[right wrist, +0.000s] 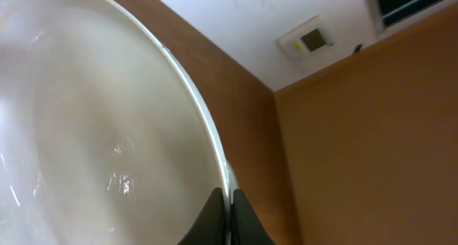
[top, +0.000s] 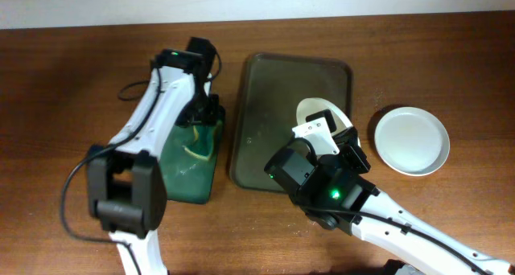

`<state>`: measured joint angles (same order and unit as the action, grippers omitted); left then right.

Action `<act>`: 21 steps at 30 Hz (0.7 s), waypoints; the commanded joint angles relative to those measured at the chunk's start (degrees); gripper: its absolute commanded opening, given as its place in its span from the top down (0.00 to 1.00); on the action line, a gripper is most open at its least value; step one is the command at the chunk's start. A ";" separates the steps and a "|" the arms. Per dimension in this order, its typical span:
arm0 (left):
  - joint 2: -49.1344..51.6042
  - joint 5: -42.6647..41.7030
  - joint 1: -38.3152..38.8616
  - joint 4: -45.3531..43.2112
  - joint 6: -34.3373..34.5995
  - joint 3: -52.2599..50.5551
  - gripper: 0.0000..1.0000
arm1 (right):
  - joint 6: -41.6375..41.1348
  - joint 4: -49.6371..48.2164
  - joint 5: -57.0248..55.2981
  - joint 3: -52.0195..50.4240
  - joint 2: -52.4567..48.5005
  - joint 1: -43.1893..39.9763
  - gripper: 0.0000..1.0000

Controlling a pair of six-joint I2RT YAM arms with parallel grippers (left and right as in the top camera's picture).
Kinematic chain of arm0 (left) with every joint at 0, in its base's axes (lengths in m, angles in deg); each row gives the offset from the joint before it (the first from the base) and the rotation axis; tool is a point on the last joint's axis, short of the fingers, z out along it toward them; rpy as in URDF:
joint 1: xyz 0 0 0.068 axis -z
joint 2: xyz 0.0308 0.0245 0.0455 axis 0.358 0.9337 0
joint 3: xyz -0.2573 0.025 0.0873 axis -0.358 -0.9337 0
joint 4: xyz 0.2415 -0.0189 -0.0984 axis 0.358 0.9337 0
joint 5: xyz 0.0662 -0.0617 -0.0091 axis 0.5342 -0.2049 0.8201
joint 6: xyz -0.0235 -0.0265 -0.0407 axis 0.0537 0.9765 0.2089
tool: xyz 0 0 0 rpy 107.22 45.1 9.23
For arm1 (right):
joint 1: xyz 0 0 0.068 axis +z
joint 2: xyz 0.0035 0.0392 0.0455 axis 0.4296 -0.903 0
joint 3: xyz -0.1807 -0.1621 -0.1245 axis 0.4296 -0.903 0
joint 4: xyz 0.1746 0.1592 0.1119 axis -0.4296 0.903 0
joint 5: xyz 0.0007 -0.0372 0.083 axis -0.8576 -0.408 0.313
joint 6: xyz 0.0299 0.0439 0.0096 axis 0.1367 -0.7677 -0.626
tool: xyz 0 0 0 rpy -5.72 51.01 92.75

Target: Clean dirty plates on tray and stack at the side

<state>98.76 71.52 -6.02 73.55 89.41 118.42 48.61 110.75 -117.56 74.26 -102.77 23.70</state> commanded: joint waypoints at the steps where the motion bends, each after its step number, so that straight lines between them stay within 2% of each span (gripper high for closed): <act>1: -12.87 -3.65 -1.81 0.04 -0.72 0.09 0.35 | -0.44 1.18 -6.82 -0.20 0.76 1.90 0.96; 3: -17.66 -3.61 -1.90 -0.15 -0.72 0.09 0.00 | -0.44 1.18 -6.95 -0.20 0.76 2.23 0.96; 7: -24.02 -2.95 -1.90 -0.13 -0.74 0.09 0.00 | -0.44 1.16 -6.97 -0.20 0.76 2.23 0.96; 21: -24.22 -2.99 -1.90 -0.35 -0.72 0.07 0.00 | -0.96 1.14 -6.93 -0.20 0.76 1.95 0.96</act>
<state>74.66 68.79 -7.66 73.16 89.21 118.34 48.61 111.87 -122.08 74.26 -102.77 25.41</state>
